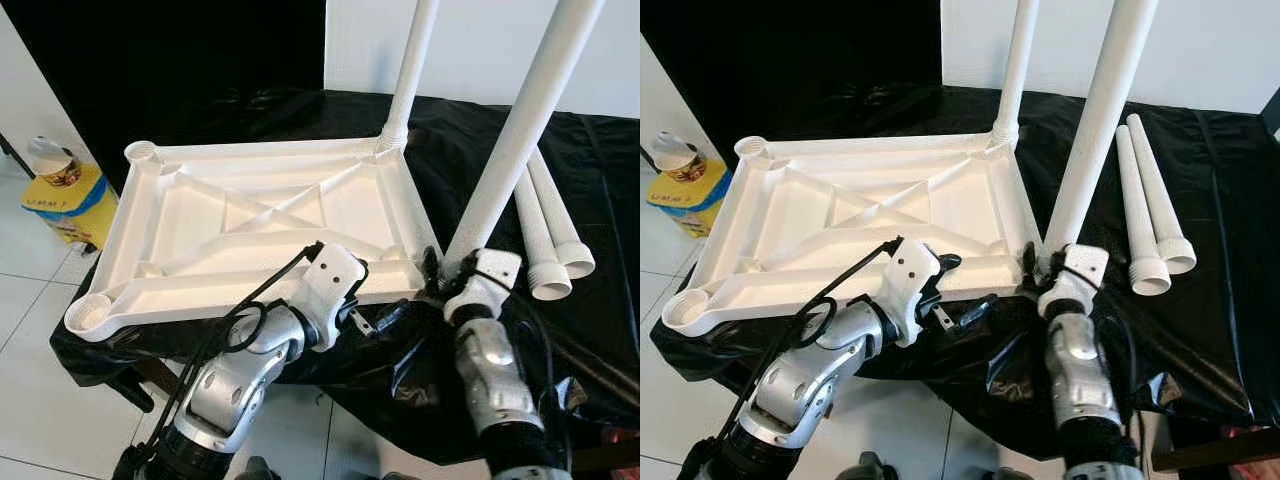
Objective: Building children table
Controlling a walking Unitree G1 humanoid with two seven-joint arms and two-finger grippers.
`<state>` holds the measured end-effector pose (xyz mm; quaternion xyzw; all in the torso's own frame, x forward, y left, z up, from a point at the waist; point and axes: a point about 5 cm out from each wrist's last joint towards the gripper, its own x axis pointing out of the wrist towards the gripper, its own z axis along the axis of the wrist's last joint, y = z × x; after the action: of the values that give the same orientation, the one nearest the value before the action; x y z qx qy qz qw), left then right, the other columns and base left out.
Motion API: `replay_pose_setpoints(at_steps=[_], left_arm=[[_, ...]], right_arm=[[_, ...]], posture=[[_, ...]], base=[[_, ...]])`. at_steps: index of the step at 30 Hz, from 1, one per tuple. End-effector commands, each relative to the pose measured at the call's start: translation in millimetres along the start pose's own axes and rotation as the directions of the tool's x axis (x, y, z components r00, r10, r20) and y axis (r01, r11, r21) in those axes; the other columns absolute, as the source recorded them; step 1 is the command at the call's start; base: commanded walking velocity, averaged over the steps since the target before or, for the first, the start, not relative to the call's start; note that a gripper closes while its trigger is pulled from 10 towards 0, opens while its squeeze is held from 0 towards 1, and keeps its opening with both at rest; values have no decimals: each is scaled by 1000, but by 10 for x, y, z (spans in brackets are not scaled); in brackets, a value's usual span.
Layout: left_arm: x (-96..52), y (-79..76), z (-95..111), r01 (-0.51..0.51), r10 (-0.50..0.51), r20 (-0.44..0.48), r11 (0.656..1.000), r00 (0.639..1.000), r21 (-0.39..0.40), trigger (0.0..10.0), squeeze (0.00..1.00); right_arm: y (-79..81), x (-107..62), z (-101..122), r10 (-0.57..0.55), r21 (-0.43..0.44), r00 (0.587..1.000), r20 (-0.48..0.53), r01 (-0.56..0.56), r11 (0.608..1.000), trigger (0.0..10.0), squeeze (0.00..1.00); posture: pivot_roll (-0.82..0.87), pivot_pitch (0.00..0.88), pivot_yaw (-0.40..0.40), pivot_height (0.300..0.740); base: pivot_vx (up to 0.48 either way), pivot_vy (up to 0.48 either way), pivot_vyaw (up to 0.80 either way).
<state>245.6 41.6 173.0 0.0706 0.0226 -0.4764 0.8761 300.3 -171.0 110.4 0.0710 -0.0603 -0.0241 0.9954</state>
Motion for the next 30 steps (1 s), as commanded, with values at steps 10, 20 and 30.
replay_pose_setpoints(at_steps=[10, 20, 30], left_arm=[[38, -15, 2, 15, -15, 10, 1000, 1000, -10, 10000, 0], [44, -12, 9, 20, -20, 10, 1000, 1000, -6, 10000, 0], [33, -7, 10, 18, -18, 7, 1000, 1000, -4, 10000, 0]], right_arm=[[-20, 137, 208, 280, -87, 959, 30, -277, 957, 10000, 0], [-126, 302, 410, 477, -184, 879, -6, -470, 863, 10000, 0], [-246, 352, 417, 524, -200, 848, -78, -529, 825, 2588, 0]], posture=[[78, 52, -41, 740], [83, 50, -37, 740], [92, 49, -39, 740]], base=[[0, 0, 0], [0, 0, 0], [0, 0, 0]])
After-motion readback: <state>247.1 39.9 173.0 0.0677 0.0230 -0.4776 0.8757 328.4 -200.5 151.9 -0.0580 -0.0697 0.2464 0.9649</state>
